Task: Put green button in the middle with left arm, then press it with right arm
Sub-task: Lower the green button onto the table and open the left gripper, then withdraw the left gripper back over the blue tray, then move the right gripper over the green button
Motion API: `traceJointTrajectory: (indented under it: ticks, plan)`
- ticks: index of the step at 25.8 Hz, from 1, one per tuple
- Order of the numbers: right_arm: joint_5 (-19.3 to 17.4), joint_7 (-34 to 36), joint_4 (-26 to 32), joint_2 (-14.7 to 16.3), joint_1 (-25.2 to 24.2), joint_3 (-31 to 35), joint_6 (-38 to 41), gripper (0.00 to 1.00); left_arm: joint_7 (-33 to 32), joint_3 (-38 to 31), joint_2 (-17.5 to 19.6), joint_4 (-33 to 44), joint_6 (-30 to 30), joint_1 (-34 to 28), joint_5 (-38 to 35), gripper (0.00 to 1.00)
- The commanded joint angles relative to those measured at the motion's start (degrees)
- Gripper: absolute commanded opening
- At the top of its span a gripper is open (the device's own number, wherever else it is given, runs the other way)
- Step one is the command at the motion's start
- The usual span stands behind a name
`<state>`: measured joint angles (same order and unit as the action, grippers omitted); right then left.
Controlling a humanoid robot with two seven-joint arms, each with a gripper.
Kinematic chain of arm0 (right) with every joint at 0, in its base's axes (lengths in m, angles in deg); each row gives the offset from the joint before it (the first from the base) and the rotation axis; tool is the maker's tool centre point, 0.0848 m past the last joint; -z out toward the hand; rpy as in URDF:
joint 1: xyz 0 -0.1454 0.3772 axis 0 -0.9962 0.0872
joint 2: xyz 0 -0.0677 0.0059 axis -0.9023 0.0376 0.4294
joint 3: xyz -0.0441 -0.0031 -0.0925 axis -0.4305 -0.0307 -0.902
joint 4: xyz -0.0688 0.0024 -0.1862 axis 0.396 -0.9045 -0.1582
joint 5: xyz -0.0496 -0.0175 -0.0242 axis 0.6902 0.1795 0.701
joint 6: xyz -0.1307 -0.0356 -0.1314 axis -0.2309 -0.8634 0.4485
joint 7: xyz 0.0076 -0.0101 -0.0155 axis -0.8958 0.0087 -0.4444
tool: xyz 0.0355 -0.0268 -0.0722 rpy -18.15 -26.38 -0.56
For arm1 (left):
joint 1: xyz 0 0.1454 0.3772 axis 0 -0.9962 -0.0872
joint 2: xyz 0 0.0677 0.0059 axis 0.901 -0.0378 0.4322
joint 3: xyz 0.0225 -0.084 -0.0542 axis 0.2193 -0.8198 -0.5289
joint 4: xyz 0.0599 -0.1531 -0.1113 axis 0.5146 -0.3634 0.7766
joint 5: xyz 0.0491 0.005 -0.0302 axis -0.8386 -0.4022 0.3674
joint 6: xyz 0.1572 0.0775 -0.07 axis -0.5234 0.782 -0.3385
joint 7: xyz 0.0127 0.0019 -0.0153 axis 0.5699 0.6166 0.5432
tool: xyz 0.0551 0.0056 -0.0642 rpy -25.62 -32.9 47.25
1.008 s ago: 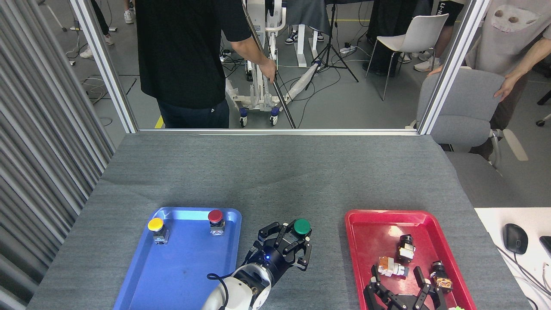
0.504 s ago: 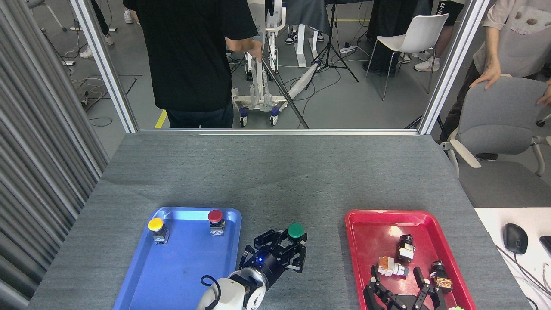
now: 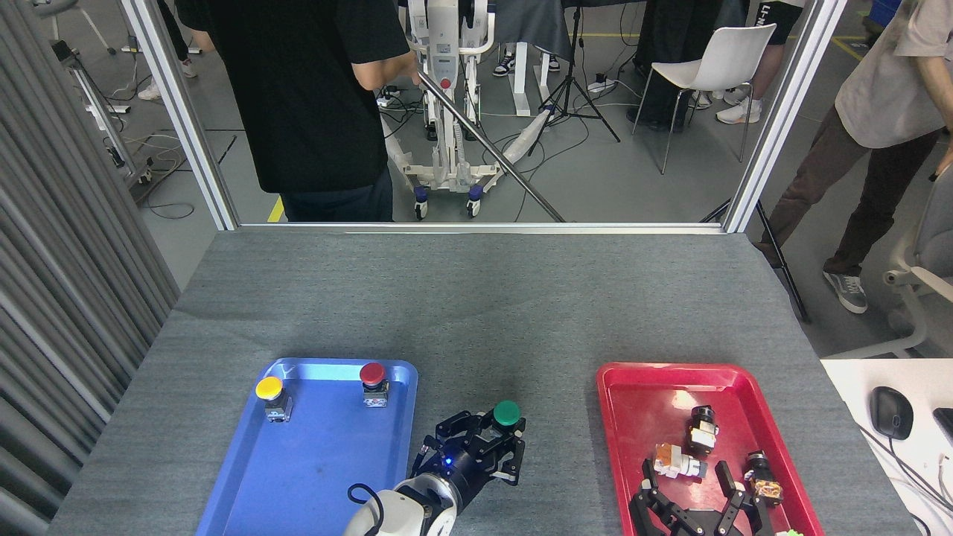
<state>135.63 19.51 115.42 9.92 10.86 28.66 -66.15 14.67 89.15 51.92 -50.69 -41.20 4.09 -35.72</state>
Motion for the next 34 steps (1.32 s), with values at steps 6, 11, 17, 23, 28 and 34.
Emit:
traceJointTrajectory:
  ticks: [6,11,17,23,28,34]
  plan:
    - [-0.09,0.30,-0.34,-0.05,0.00,0.00,0.01,1.00,0.10,0.05,-0.02,-1.55,-0.23,-0.10,-0.02,0.75]
    - [0.00,0.30,-0.43,-0.23,0.00,0.00,-0.08,1.00,-0.08,0.05,0.07,2.32,-0.05,-1.50,-0.11,1.00]
    - [0.00,0.30,-0.43,-0.40,0.00,-0.09,-0.17,1.00,-0.87,-0.57,4.11,22.35,3.64,-9.67,-0.46,1.00]
    - [-0.09,0.30,-0.61,-0.49,0.09,-0.09,-0.26,1.00,-2.36,-1.62,19.76,52.42,23.33,-20.93,-0.37,1.00]
    - [-0.17,0.30,-0.69,-0.40,0.17,-0.35,-0.17,1.00,-8.34,-9.27,24.68,55.23,30.18,-27.34,-0.29,1.00]
    - [-0.17,0.21,-0.78,-0.40,2.11,-2.73,-0.34,0.82,-8.16,-18.85,24.85,55.76,27.46,-32.88,-0.37,1.00]
